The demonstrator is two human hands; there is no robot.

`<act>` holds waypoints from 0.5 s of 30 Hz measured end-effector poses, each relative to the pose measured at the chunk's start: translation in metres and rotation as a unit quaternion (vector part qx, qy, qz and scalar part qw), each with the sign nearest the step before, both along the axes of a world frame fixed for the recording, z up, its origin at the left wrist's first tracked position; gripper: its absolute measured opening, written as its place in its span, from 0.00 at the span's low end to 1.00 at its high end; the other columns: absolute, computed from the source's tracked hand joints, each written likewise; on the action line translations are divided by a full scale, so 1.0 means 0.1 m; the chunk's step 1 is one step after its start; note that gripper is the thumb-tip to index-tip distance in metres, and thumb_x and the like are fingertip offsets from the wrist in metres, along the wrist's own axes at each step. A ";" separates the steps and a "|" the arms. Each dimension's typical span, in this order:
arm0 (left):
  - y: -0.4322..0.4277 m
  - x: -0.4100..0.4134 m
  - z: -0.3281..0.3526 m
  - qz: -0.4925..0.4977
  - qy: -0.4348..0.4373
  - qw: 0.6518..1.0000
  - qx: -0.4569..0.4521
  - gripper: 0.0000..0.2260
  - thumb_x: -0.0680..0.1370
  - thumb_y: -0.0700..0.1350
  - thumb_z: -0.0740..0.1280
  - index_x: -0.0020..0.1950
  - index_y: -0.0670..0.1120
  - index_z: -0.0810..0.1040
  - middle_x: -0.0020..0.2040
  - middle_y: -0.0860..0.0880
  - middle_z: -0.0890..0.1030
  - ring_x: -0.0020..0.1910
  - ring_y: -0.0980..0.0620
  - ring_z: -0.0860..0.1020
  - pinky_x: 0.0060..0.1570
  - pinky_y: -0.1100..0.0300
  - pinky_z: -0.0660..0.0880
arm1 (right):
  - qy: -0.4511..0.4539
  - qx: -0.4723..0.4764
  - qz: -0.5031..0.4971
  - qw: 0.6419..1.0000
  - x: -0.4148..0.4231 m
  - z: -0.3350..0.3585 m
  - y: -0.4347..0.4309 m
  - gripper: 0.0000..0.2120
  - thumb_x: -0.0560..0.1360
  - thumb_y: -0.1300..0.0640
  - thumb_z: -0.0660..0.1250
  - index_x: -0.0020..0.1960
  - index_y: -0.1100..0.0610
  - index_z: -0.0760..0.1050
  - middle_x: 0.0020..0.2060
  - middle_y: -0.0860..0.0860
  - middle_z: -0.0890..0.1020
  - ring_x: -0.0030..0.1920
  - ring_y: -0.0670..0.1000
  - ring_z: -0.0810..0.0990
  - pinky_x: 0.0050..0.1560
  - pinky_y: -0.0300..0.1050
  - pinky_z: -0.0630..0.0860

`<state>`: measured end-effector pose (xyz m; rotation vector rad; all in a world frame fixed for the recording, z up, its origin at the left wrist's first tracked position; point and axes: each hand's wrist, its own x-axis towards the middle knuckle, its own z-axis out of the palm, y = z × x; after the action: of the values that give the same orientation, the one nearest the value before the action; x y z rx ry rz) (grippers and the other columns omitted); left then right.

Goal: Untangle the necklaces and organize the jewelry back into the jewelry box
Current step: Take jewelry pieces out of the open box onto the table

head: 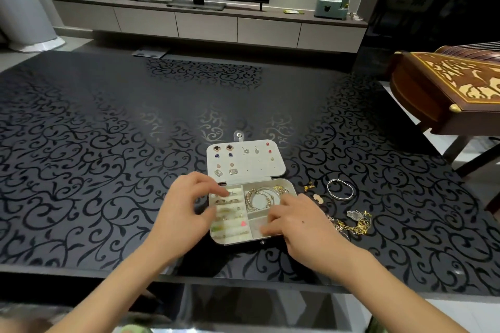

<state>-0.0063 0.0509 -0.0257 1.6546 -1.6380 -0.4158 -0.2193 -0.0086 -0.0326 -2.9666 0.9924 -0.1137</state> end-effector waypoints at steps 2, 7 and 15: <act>0.03 -0.07 -0.05 -0.046 -0.085 0.995 -0.008 0.08 0.70 0.53 0.66 0.45 0.56 0.82 0.48 0.60 0.76 0.52 0.56 0.71 0.54 0.61 0.63 | -0.005 0.009 0.000 1.000 -0.02 0.01 0.02 0.24 0.55 0.66 0.62 0.40 0.42 0.81 0.32 0.42 0.75 0.35 0.49 0.72 0.35 0.41 0.60; 0.03 -0.30 -0.29 -0.128 -0.237 0.962 -0.040 0.15 0.71 0.63 0.62 0.49 0.57 0.80 0.48 0.53 0.76 0.50 0.52 0.69 0.50 0.56 0.67 | -0.097 0.157 -0.038 0.982 -0.03 0.07 0.00 0.26 0.69 0.66 0.53 0.59 0.50 0.79 0.46 0.49 0.81 0.49 0.52 0.72 0.51 0.43 0.66; -0.01 -0.35 -0.39 -0.124 -0.240 0.961 -0.061 0.14 0.74 0.58 0.61 0.44 0.52 0.83 0.48 0.49 0.76 0.50 0.48 0.70 0.49 0.54 0.66 | -0.215 0.140 -0.168 0.952 -0.48 0.10 -0.08 0.14 0.74 0.67 0.64 0.51 0.52 0.82 0.44 0.42 0.81 0.50 0.46 0.75 0.51 0.26 0.64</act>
<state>-0.0409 0.0495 -0.0644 1.5383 -2.1933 -0.0238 -0.2676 -0.0170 -0.0229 -2.3493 1.2984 -0.5461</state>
